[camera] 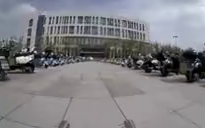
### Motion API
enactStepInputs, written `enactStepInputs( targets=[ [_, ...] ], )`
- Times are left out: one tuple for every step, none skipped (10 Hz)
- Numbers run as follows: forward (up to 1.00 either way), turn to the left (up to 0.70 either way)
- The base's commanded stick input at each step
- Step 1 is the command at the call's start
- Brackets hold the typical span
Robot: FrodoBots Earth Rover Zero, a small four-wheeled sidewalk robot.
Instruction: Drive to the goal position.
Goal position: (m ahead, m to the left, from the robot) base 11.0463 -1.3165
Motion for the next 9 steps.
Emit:
enactStepInputs(
  targets=[
    [1.00,0.00],
    [1.00,0.00],
    [1.00,0.00],
    [1.00,0.00],
    [1.00,0.00],
    [1.00,0.00],
    [1.00,0.00],
    [1.00,0.00],
    [1.00,0.00]
  ],
)
